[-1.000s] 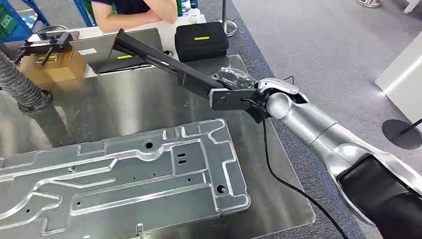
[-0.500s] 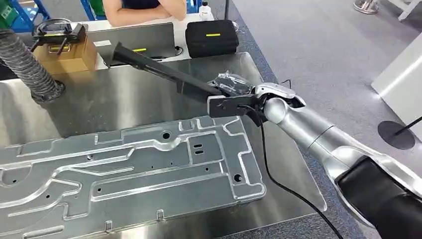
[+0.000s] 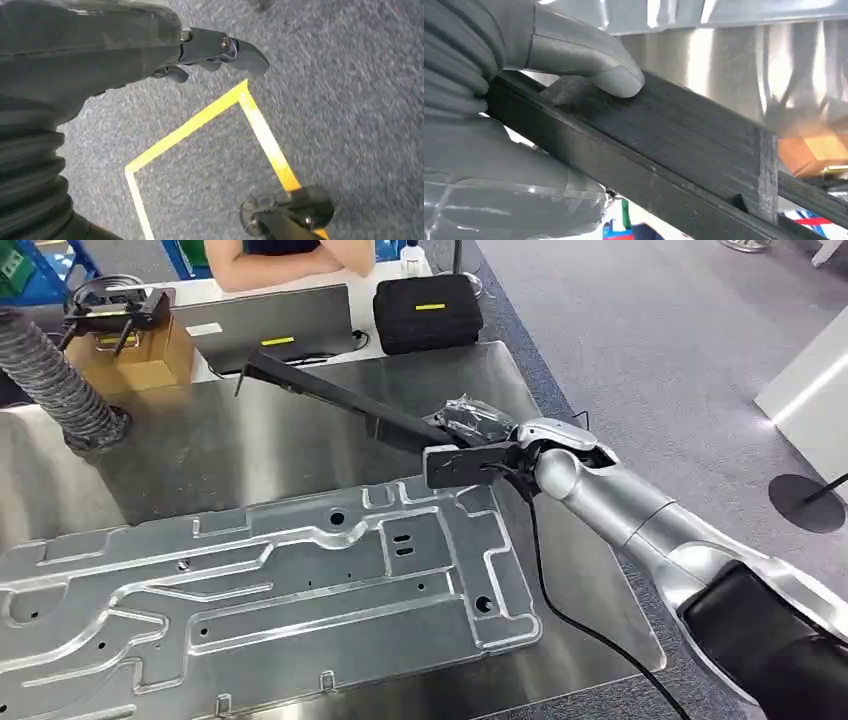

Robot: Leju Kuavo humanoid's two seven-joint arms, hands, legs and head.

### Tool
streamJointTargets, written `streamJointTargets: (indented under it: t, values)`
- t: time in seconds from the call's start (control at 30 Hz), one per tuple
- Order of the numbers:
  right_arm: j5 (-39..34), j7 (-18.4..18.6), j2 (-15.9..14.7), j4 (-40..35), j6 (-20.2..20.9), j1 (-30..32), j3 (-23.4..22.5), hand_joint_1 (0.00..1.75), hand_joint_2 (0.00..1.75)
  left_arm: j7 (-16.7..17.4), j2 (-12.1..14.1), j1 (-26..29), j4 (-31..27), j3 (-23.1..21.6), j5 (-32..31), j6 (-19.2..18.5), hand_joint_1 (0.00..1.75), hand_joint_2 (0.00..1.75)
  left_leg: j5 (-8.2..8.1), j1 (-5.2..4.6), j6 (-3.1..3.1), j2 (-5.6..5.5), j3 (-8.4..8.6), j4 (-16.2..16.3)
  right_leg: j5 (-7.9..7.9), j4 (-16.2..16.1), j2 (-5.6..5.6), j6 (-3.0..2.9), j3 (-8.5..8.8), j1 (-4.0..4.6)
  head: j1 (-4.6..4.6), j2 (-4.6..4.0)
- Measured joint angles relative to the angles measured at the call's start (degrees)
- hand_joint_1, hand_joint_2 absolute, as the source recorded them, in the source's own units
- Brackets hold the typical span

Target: Take the parts from the cabinet and place them on the table.

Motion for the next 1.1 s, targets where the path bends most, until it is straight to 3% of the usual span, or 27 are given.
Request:
streamJointTargets:
  t: [0.03,0.07,0.1,0.13,0.2,0.23,0.27,0.37,0.4,0.43,0.5,0.53,0.57,0.6,0.63,0.67,0.7,0.73,0.77,0.8,0.87,0.9,0.93,0.97,1.03,1.07,1.1]
  values:
    - [0.2,0.1,0.0,0.0,-0.1,-0.1,0.0,1.69,1.75,0.0,0.0,0.0,0.0,0.0,0.0,-0.1,0.00,1.75,2.50,0.69,-0.85,0.25,1.68,-4.8,-0.72,1.2,0.05,0.85,-0.39,-0.51,0.00,-0.02]
    - [0.4,0.2,0.0,0.0,-0.3,-0.1,0.0,1.69,1.75,0.0,-0.1,0.0,0.1,0.0,0.0,-0.2,0.00,1.75,0.87,0.26,-1.73,-0.16,1.78,-4.6,-1.29,2.2,0.29,1.67,-1.16,-0.05,-0.04,-0.02]
    - [1.0,0.5,0.0,0.0,-0.7,0.0,0.0,1.69,1.75,0.0,-0.2,0.2,0.2,0.0,0.0,-0.4,0.00,1.75,0.99,0.42,-0.63,-0.56,1.63,-4.9,-1.53,3.6,0.53,2.02,-2.13,-0.20,0.02,0.00]
    - [1.8,0.6,-0.1,0.0,-0.9,0.1,0.2,1.69,1.75,0.0,-0.1,0.1,0.2,0.0,0.0,-0.4,0.00,1.75,0.88,0.41,-0.01,-0.58,0.91,-3.7,-1.25,3.7,0.60,2.39,-2.60,0.02,0.02,0.00]
    - [3.4,0.8,-0.6,0.0,-1.4,0.3,0.5,1.69,1.75,0.0,-0.1,0.1,0.2,-0.1,-0.2,-0.5,0.00,1.75,1.10,0.40,0.42,-0.76,-0.23,-2.9,-1.11,3.5,0.58,2.64,-3.19,-0.10,0.13,0.00]
    - [3.9,0.9,-0.6,0.0,-1.8,0.2,0.6,1.69,1.75,0.0,-0.1,-0.1,0.2,-0.1,-0.3,-0.6,0.00,1.75,1.23,0.51,0.99,-0.64,-0.72,-3.1,-1.91,4.0,0.59,2.73,-3.71,-0.32,0.11,0.00]
    - [4.7,1.0,-0.7,-0.1,-2.1,0.2,0.7,1.69,1.75,-0.1,-0.1,-0.1,0.2,-0.2,-0.3,-0.6,0.00,1.75,1.40,0.28,1.83,-0.69,-0.99,-3.0,-4.02,5.8,0.33,2.56,-4.24,-0.27,0.11,-0.02]
    - [6.4,1.1,-0.9,-0.2,-2.9,1.2,1.4,1.69,1.75,-0.3,-0.2,-0.1,0.2,-0.4,-0.4,-0.8,0.00,1.75,1.70,-0.40,2.32,-0.71,-0.76,-3.1,-12.47,18.5,0.38,2.41,-7.01,0.29,0.11,0.00]
    - [6.7,1.1,-0.9,-0.2,-2.9,1.5,1.7,1.69,1.75,-0.3,-0.2,0.0,0.2,-0.4,-0.4,-0.8,0.00,1.75,1.79,-0.82,2.50,-0.76,-0.77,-3.1,-13.27,21.2,0.41,1.98,-7.52,0.52,0.11,0.00]
    - [7.0,1.1,-0.9,-0.2,-2.9,1.5,2.1,1.69,1.75,-0.3,-0.2,-0.1,0.2,-0.4,-0.4,-0.9,0.00,1.75,1.94,-1.29,2.74,-0.81,-0.87,-3.1,-12.63,21.5,0.45,1.34,-7.19,0.96,0.11,-0.02]
    - [7.5,1.1,-0.9,-0.2,-2.9,0.9,2.2,1.69,1.75,-0.3,-0.2,-0.4,0.2,-0.4,-0.3,-0.9,0.00,1.75,2.40,-2.38,3.47,-0.96,-1.27,-3.3,-9.04,15.3,0.55,-1.11,-3.66,2.27,0.11,0.00]
    - [7.6,1.1,-0.9,-0.3,-2.8,0.1,2.2,1.69,1.75,-0.4,-0.2,-0.6,0.2,-0.4,-0.2,-0.9,0.00,1.75,2.72,-2.93,3.94,-1.05,-1.39,-3.4,-7.11,9.8,0.77,-3.03,-0.52,3.37,0.11,-0.02]
    - [7.9,1.1,-0.9,-0.3,-2.8,-0.8,2.2,1.69,1.75,-0.5,-0.4,-0.6,0.2,-0.4,-0.1,-0.9,0.00,1.75,3.06,-2.78,4.42,-0.99,-1.44,-3.7,-7.56,5.7,0.96,-5.10,1.52,4.37,0.11,0.00]
    - [8.0,1.1,-0.8,-0.4,-2.8,-1.4,2.1,1.69,1.75,-0.5,-1.0,-0.7,0.3,-0.4,0.0,-1.0,0.00,1.75,3.53,-3.46,4.24,-0.93,-1.55,-4.2,-7.22,5.0,0.47,-5.40,1.98,4.38,-0.04,0.00]
    - [8.1,1.0,-0.7,-0.5,-2.5,-2.1,2.1,1.69,1.75,-0.7,-0.9,-0.8,0.3,-0.4,0.4,-1.0,0.00,1.75,4.19,-2.63,3.96,-0.95,-1.44,-4.6,-6.26,4.3,0.41,-4.87,2.03,4.65,0.04,0.00]
    - [8.2,1.0,-0.7,-0.5,-2.3,-2.6,2.2,1.69,1.75,-0.9,-0.7,-0.9,0.3,-0.4,0.4,-1.1,0.00,1.75,4.83,-2.29,3.73,-0.86,-1.36,-5.1,-5.60,3.9,0.61,-4.97,1.86,4.83,0.04,0.00]
    - [8.3,1.1,-0.6,-0.5,-1.7,-3.1,2.3,1.69,1.75,-1.0,-0.9,-0.9,0.3,-0.4,0.6,-1.2,0.00,1.75,5.70,-2.19,3.49,-0.92,-1.23,-6.1,-4.75,3.1,0.59,-4.98,1.85,5.09,0.02,-0.02]
    - [8.3,1.2,-0.5,-0.6,-1.4,-3.2,2.4,1.69,1.75,-1.1,-1.0,-0.7,0.3,-0.4,0.8,-1.3,0.00,1.75,6.46,-2.77,3.13,-1.24,-1.10,-7.0,-3.13,0.9,0.32,-4.95,2.06,4.57,0.04,0.00]
    - [8.3,1.2,-0.1,-0.7,-1.2,-3.5,2.5,1.69,1.75,-1.2,-0.9,-0.6,0.3,-0.3,0.9,-1.3,0.00,1.75,4.33,-2.82,2.90,-0.99,-1.62,-6.4,-1.81,-0.4,-0.16,-3.84,2.47,4.12,0.04,-0.02]
    - [8.3,1.2,0.0,-0.7,-0.8,-3.8,2.6,1.69,1.75,-1.2,-0.9,-0.4,0.3,-0.3,1.0,-1.3,0.00,1.75,0.76,-2.72,2.65,-0.90,-2.21,-3.9,-0.94,-0.8,-0.17,-4.11,2.00,3.81,0.02,-0.02]
    - [8.4,1.6,0.1,-0.7,-0.6,-4.2,2.9,1.69,1.75,-1.2,-0.9,-0.4,0.3,-0.3,1.0,-1.2,0.00,1.75,-5.15,-2.28,1.98,-0.65,-3.43,3.6,0.01,-0.6,-0.24,-3.08,0.57,3.48,0.02,0.00]
    - [8.5,1.6,0.2,-0.7,-0.5,-4.2,3.1,1.69,1.75,-1.3,-0.8,-0.4,0.3,-0.3,1.0,-1.2,0.00,1.75,-6.61,-1.99,1.58,-0.44,-3.74,7.2,0.42,-0.3,-0.32,-2.84,-0.16,3.37,0.02,0.00]
    - [8.7,1.7,0.3,-0.7,-0.3,-4.2,3.4,1.69,1.75,-1.3,-0.8,-0.3,0.3,-0.3,1.2,-1.2,0.00,1.75,-6.29,-1.73,1.15,-0.25,-3.42,9.7,0.86,0.1,-0.38,-2.58,-1.09,3.14,0.02,0.00]
    - [8.9,1.7,0.4,-0.7,-0.1,-4.2,3.7,1.69,1.75,-1.3,-0.8,-0.3,0.3,-0.3,1.2,-1.2,0.00,1.75,-4.55,-1.46,0.70,-0.21,-2.11,9.6,1.23,0.7,-0.42,-2.21,-2.11,2.87,0.04,0.00]
    - [8.9,1.8,0.4,-0.7,0.2,-4.4,3.9,1.69,1.75,-1.3,-0.6,-0.4,0.3,-0.3,1.2,-1.1,0.00,1.75,-1.15,-0.97,-0.15,-0.18,3.23,3.5,1.75,2.2,-0.43,-1.44,-4.20,2.13,0.02,0.00]
    - [9.0,1.8,0.4,-0.7,0.3,-4.7,4.0,1.69,1.75,-1.4,-0.6,-0.5,0.3,-0.3,1.2,-1.1,0.00,1.75,-2.67,-0.75,-0.66,-0.23,6.03,-0.9,1.88,3.1,-0.46,-1.13,-5.15,2.00,0.04,0.00]
    - [9.0,1.9,0.4,-0.7,0.2,-5.0,4.0,1.69,1.75,-1.4,-0.7,-0.6,0.3,-0.3,1.2,-1.1,0.00,1.75,-5.33,-1.20,-0.83,-0.34,8.32,-3.9,2.03,3.8,-0.36,-0.73,-6.15,2.21,-0.02,0.00]
